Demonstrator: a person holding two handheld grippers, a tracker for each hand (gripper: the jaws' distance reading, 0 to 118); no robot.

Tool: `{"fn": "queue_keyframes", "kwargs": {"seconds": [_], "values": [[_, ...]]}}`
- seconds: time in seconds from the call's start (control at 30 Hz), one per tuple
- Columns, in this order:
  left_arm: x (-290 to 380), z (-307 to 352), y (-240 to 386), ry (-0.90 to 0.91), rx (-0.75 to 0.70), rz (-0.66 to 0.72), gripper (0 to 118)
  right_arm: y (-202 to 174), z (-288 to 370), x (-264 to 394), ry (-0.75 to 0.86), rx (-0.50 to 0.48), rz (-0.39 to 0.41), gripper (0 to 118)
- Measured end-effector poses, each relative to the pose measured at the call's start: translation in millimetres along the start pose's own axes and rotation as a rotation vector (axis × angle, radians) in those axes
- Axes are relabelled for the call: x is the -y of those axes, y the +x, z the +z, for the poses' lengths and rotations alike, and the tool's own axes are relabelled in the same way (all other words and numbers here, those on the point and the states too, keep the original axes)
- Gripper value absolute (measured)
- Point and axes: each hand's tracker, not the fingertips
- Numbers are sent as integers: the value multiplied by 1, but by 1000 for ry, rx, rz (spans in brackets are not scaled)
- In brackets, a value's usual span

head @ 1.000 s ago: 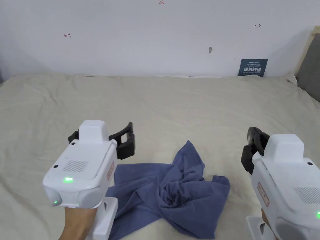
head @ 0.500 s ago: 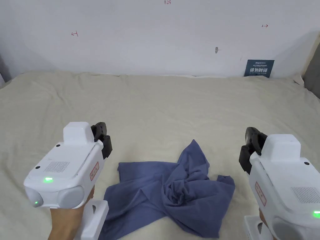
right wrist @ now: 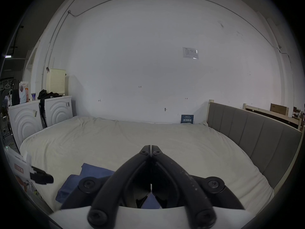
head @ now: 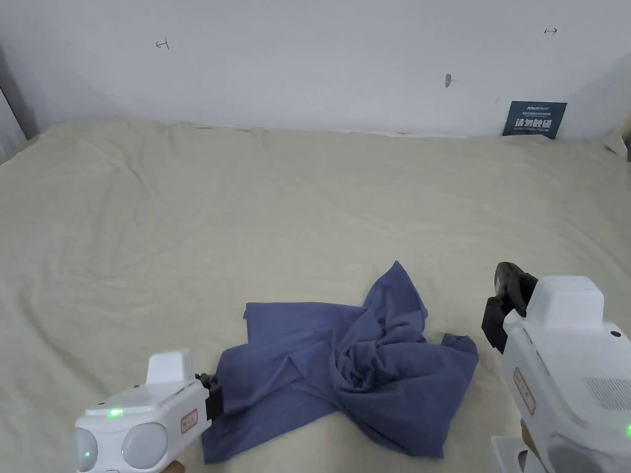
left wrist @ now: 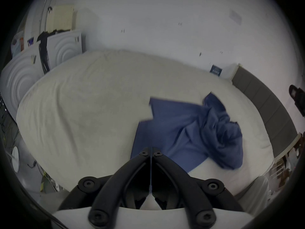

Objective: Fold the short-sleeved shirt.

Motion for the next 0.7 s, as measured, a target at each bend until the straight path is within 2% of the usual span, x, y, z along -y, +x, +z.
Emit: {"fn": "queue_keyframes", "kwargs": {"seconds": [0.03,0.07,0.1,0.13,0.17,0.2,0.33,0.43,0.5,0.57,0.6,0.7], "values": [[4,-5,-1,-36,19,7,5,-1,-1,1,-4,-2,0,1],[7,-10,-2,-56,3,32,19,-1,-2,3,-9,-4,0,1],[3,-6,0,-93,-7,60,46,-2,-3,5,-15,-7,0,1],[4,-10,0,-114,-9,75,85,-2,-4,6,-18,-8,-1,1],[6,-16,-1,-136,-15,104,106,-2,-5,8,-25,-10,-1,1],[8,-21,0,-159,-26,120,111,-2,-6,9,-30,-12,-1,1],[13,-36,9,-169,-70,111,95,1,-9,14,-48,-12,-5,1],[21,-49,20,-229,-95,81,73,5,-12,18,-63,-8,-8,1],[28,-55,30,-217,-167,1,73,8,-13,20,-72,-4,-8,1],[28,-53,38,-204,-172,-16,71,11,-15,23,-82,0,-5,1],[26,-51,40,-198,-165,-13,65,13,-16,24,-89,2,-3,1],[21,-48,41,-187,-127,-23,17,17,-24,29,-125,12,0,1]]}}
